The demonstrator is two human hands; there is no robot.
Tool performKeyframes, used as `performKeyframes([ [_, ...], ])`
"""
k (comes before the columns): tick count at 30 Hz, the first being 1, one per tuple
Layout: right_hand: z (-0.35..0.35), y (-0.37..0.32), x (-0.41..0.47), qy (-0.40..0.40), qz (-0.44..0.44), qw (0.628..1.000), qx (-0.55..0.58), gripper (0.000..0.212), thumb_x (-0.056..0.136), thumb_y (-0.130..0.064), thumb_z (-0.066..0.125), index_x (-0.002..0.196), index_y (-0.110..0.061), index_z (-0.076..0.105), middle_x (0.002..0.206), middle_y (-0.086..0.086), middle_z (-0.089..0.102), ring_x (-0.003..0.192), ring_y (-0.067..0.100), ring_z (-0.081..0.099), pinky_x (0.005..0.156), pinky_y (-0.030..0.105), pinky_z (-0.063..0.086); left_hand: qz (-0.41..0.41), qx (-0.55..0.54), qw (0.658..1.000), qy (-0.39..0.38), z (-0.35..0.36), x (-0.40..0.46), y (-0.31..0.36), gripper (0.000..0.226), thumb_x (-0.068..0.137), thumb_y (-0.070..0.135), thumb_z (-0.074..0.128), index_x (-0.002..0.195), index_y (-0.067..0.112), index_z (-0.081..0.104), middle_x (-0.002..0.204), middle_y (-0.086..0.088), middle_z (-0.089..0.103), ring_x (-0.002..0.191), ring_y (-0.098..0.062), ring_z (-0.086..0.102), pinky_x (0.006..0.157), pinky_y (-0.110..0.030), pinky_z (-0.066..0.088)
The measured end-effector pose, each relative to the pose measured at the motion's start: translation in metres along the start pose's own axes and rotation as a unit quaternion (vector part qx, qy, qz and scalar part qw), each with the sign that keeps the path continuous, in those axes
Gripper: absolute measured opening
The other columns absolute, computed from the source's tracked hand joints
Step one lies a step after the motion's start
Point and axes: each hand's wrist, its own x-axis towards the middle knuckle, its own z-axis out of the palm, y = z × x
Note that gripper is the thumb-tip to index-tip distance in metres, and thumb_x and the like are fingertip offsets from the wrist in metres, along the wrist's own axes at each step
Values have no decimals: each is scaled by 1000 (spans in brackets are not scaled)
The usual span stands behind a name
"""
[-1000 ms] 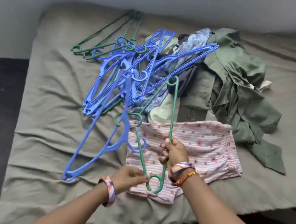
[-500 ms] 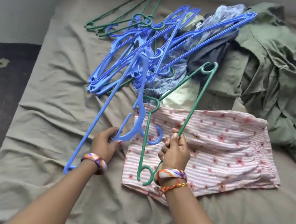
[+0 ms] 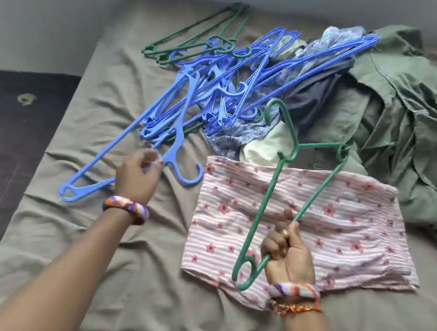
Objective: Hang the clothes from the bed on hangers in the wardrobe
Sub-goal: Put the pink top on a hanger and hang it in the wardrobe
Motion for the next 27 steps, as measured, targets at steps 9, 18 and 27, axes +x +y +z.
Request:
performKeyframes([
  [9,27,60,-25,27,126,990,-58,51,52,-22,88,96,-9,66,52,-1,42,31,0,26,26,11,25,-103,-412,851,-308,17,-80,52,94,43,81,66,112,18,59,103,0,69,86,-12,65,70,-25,53],
  [18,6,115,-23,36,173,809,-561,16,94,-20,49,87,-11,59,61,-4,61,55,16,56,54,26,48,0,-276,953,-123,7,-109,27,13,86,39,58,93,29,62,50,2,57,53,-10,52,46,-18,45],
  [27,24,91,-33,-1,-28,770,-638,20,95,-16,51,96,-20,70,86,-5,69,79,8,60,68,21,43,-88,-320,942,-52,39,-130,27,37,91,53,41,70,27,57,57,10,56,59,-7,52,62,-26,45],
])
